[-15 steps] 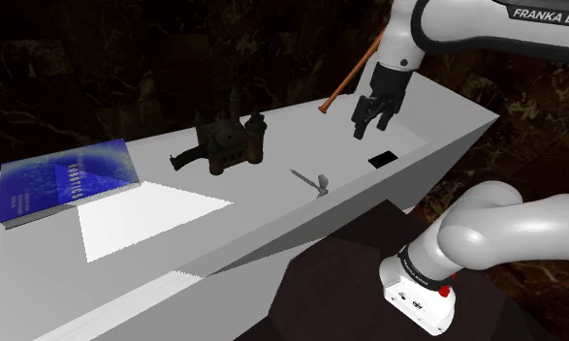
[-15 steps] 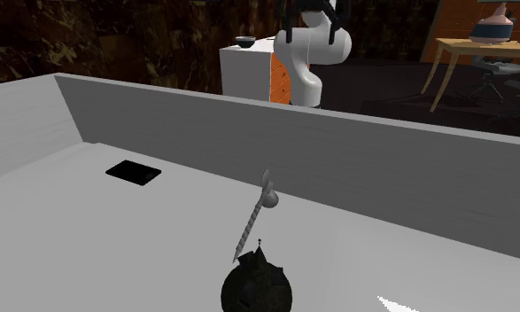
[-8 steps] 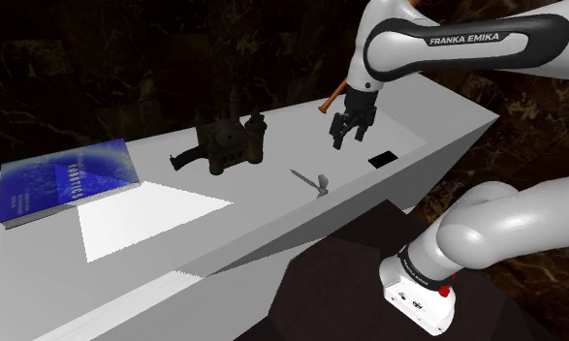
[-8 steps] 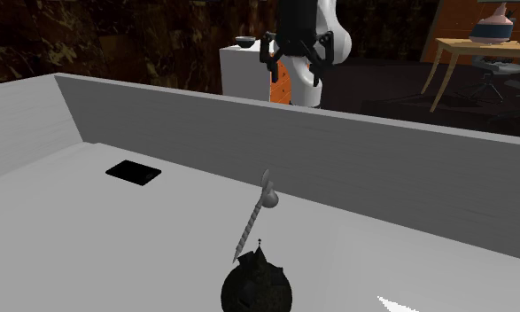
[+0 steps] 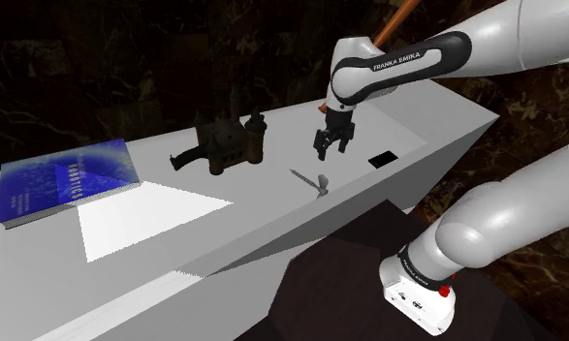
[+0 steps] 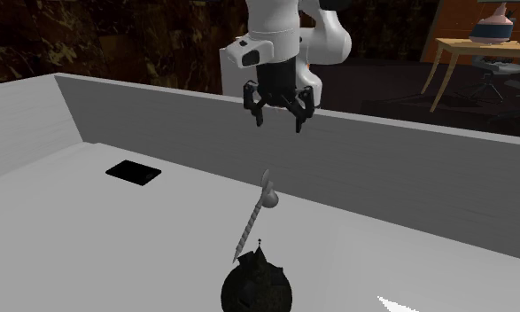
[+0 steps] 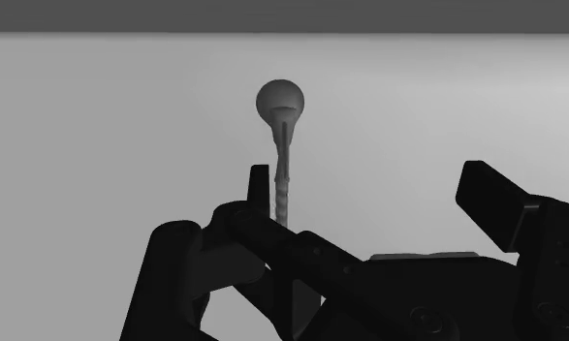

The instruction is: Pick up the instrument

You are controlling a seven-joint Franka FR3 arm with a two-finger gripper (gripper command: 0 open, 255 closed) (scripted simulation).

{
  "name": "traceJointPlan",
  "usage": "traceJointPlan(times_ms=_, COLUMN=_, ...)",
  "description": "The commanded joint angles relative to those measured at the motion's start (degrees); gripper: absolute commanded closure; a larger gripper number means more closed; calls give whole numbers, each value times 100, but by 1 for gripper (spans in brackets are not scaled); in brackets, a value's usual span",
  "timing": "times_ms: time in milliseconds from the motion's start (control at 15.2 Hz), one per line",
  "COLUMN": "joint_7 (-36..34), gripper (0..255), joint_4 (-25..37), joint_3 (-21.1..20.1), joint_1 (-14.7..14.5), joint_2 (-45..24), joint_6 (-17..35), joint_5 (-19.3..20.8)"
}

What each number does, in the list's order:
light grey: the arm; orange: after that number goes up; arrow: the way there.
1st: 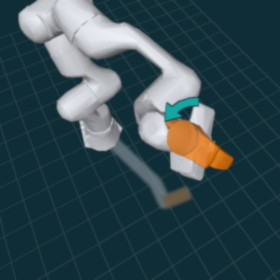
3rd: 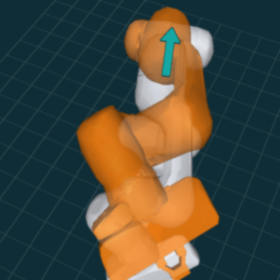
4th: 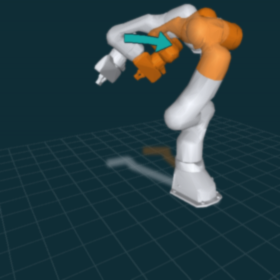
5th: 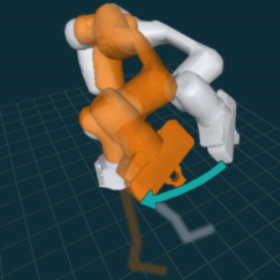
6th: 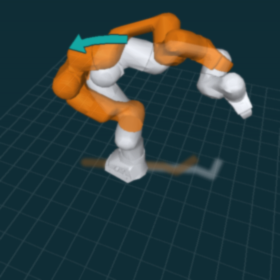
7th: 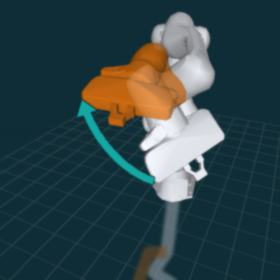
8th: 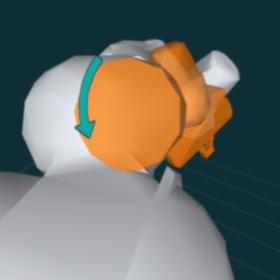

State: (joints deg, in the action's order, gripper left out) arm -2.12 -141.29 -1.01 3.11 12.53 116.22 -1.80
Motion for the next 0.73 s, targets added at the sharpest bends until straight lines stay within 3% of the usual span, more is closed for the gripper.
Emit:
traceJointPlan(times_ms=0, joint_7=35, gripper=0, joint_4=187, joint_3=22, joint_1=22, joint_2=-499, joint_6=236, joint_5=20)
traceJointPlan(times_ms=660, joint_7=238, gripper=0, joint_4=1268, joint_3=140, joint_1=147, joint_2=-2894, joint_6=1150, joint_5=76)
